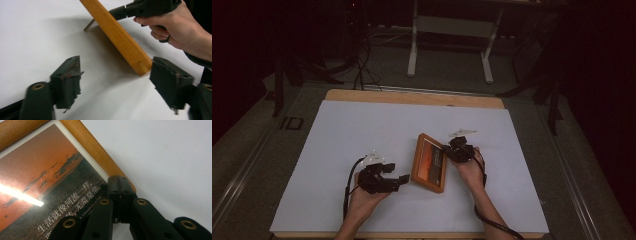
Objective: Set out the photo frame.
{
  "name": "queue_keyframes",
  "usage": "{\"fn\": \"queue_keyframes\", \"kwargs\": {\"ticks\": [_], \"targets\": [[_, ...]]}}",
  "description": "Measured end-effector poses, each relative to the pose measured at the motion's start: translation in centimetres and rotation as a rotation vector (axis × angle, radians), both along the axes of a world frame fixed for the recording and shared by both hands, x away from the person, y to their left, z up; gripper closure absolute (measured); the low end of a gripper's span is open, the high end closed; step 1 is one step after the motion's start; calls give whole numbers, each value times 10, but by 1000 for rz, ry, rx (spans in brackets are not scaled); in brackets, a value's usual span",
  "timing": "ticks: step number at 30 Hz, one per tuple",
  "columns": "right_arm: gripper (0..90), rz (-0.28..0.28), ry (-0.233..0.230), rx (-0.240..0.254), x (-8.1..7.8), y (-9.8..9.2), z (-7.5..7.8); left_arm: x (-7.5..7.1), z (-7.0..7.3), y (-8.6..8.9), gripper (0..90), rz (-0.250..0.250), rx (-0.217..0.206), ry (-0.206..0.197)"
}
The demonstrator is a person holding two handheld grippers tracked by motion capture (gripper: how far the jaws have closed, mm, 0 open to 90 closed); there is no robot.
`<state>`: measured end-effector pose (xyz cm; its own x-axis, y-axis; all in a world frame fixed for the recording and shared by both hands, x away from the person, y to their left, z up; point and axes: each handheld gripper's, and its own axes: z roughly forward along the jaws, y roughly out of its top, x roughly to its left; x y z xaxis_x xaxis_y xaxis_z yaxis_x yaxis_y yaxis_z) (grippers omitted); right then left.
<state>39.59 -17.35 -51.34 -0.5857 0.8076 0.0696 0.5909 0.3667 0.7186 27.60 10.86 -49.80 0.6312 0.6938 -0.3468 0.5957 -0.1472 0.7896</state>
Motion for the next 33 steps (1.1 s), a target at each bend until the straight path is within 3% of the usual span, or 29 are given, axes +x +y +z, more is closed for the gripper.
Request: {"fn": "queue_keyframes", "kwargs": {"ticks": [3, 8, 10, 19, 28, 33], "targets": [[900, 0, 2, 0, 0, 0, 0, 1, -2, -12, 162, -9, 17, 8], [900, 0, -1, 1, 0, 0, 0, 9, -4, -27, 156, -26, 14, 40], [900, 0, 0, 3, 0, 0, 0, 13, -5, -32, 185, -39, 3, 55], [900, 3, -1, 1, 0, -1, 0, 27, -13, -42, 482, -55, -75, 161], [900, 13, -1, -17, -2, -2, 2, 28, -10, -44, 533, -36, -81, 207], [866, 8, -20, 12, -8, -13, 9, 30, -6, -49, 580, -43, -75, 191]]}}
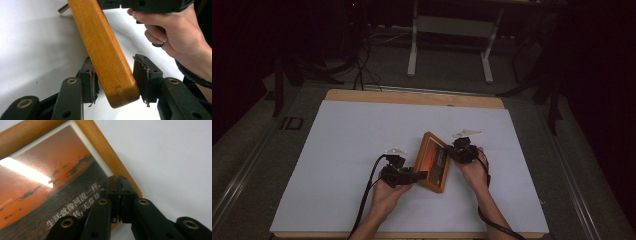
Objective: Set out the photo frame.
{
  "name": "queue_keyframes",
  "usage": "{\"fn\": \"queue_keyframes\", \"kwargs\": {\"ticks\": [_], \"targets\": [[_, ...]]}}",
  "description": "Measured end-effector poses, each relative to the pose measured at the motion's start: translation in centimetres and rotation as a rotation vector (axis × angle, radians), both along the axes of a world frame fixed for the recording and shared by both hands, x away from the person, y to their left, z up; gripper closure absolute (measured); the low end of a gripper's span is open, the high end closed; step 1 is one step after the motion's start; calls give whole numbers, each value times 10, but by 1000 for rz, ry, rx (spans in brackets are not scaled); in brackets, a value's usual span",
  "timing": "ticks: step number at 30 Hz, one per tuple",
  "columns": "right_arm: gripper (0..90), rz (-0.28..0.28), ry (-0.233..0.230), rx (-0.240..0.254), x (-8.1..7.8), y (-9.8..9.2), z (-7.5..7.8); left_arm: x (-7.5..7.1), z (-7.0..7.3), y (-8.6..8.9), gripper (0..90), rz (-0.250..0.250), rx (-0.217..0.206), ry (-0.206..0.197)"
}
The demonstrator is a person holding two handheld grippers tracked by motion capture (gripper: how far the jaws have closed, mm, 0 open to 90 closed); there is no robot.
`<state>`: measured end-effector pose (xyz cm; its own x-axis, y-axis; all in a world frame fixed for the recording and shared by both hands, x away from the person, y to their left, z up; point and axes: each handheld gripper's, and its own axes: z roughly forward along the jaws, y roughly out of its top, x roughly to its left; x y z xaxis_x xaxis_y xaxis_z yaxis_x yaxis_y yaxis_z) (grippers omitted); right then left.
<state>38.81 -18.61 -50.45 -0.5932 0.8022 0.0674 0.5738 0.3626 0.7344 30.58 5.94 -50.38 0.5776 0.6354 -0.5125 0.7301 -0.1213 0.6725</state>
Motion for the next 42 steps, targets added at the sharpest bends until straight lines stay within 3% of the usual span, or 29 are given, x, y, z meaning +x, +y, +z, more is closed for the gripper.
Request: {"fn": "queue_keyframes", "kwargs": {"ticks": [5, 16, 20, 25, 35, 42], "targets": [[830, -9, -46, 39, -16, -23, 13, -1, 12, -16, 605, 0, 60, -54], [776, 7, -135, 29, -54, -56, 40, -10, 27, -49, 682, -31, 105, -158], [763, 29, -149, 17, -62, -65, 48, -11, 35, -58, 689, -63, 150, -206], [731, 47, -151, 20, -64, -73, 50, -3, 42, -55, 689, -97, 150, -219], [645, 111, -185, 22, -70, -74, 53, 4, 81, -48, 688, -217, 249, -374], [524, 135, -219, 61, -72, -70, 63, 10, 98, -36, 686, -296, 227, -401]]}}
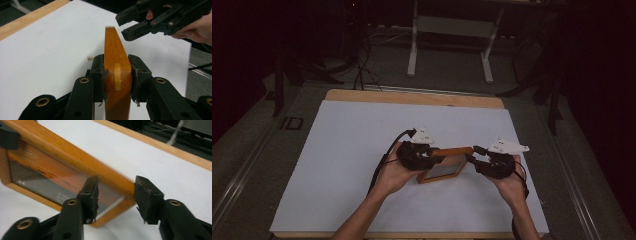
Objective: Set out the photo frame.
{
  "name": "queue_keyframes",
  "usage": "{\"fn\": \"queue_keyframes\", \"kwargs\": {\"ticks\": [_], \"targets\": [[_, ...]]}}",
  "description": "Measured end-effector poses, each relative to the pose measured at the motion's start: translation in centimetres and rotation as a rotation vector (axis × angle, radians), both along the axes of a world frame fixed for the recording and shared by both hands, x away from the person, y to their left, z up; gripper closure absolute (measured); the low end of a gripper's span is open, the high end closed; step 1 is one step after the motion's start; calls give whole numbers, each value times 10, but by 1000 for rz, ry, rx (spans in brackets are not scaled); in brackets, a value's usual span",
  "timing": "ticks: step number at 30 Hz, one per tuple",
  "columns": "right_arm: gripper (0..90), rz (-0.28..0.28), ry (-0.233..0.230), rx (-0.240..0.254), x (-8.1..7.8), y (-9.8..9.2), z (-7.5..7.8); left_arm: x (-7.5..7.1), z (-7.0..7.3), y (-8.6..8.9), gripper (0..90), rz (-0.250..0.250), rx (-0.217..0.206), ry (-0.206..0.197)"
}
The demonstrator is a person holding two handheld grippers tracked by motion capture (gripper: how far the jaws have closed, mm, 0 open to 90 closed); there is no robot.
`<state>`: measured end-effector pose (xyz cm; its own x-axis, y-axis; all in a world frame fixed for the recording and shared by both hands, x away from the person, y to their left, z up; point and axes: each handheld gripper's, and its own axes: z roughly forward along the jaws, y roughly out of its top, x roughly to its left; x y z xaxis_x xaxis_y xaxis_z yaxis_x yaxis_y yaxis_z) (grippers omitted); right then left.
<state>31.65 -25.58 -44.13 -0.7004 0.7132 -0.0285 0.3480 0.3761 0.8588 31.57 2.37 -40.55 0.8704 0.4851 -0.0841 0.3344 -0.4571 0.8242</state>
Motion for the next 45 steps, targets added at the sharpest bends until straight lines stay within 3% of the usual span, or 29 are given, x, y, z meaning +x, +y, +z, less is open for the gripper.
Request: {"fn": "queue_keyframes", "kwargs": {"ticks": [3, 8, 15, 21, 24, 29, 30, 35, 38, 45], "targets": [[475, 83, -5, 39, -1, 6, 4, 3, 9, 6, 686, -50, 23, -6], [464, 159, -5, 33, -1, 19, 3, 1, 15, 9, 686, -87, 43, -21], [427, 248, -20, 19, 0, 36, 5, 6, 13, 8, 684, -109, -37, -16], [416, 310, -34, 16, 2, 45, 10, 11, 14, 1, 677, -135, -55, -4], [443, 327, -38, 9, 2, 47, 9, 14, 13, 0, 669, -129, -71, 6], [608, 351, -60, 2, -3, 42, 10, 20, 9, 3, 595, -112, -113, 36], [617, 357, -65, -7, -4, 41, 10, 21, 8, 4, 593, -115, -131, 47], [651, 379, -99, -70, -9, 46, 13, 22, 7, 3, 548, -93, -130, 39], [666, 383, -113, -96, -12, 49, 14, 21, 7, 8, 504, -87, -179, 38], [678, 382, -106, -83, -10, 42, 13, 22, 4, 27, 466, -49, -246, 58]]}}
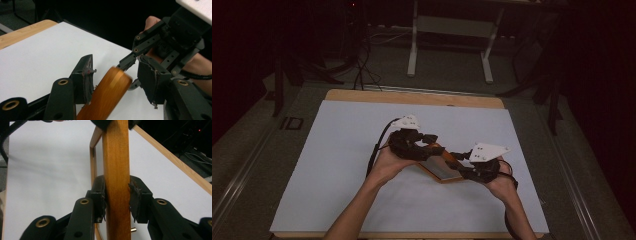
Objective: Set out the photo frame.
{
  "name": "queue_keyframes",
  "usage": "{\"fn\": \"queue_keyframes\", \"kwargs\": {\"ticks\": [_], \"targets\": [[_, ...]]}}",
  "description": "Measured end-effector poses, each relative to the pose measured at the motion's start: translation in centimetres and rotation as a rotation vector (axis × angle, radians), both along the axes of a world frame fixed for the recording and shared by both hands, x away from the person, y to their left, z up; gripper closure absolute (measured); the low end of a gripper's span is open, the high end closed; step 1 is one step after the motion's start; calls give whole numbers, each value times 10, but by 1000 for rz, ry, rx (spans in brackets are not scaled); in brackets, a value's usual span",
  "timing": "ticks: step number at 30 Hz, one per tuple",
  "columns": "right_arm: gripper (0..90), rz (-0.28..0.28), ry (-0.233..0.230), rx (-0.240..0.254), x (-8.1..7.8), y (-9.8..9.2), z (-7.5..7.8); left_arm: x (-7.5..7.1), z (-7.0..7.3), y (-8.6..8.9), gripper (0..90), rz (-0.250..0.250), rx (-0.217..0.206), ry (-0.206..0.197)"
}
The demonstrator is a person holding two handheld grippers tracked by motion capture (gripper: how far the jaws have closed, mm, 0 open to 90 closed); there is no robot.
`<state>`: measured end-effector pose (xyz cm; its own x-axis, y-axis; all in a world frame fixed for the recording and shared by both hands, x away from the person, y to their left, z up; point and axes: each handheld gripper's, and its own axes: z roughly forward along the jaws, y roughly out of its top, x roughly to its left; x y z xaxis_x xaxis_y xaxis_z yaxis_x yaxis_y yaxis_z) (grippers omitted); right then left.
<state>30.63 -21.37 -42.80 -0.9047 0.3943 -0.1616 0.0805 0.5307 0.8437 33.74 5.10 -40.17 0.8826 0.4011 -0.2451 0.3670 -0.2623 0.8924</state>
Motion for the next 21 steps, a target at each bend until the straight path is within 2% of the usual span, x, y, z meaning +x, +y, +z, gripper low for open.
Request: {"fn": "queue_keyframes", "kwargs": {"ticks": [2, 6, 10, 15, 21], "targets": [[679, -4, 5, 7, 0, -2, -1, 2, -4, 5, 458, -6, -16, 18], [681, -8, 8, 12, -1, -6, -1, 0, -7, 11, 446, 1, -28, 21], [682, -9, 14, 19, -2, -9, -2, -3, -9, 17, 435, 36, -18, 1], [682, -16, 15, 34, -4, -14, -4, -5, -16, 23, 422, 51, -1, -11], [683, -28, 24, 56, -3, -21, -7, -3, -25, 28, 289, 71, -4, 4]]}}
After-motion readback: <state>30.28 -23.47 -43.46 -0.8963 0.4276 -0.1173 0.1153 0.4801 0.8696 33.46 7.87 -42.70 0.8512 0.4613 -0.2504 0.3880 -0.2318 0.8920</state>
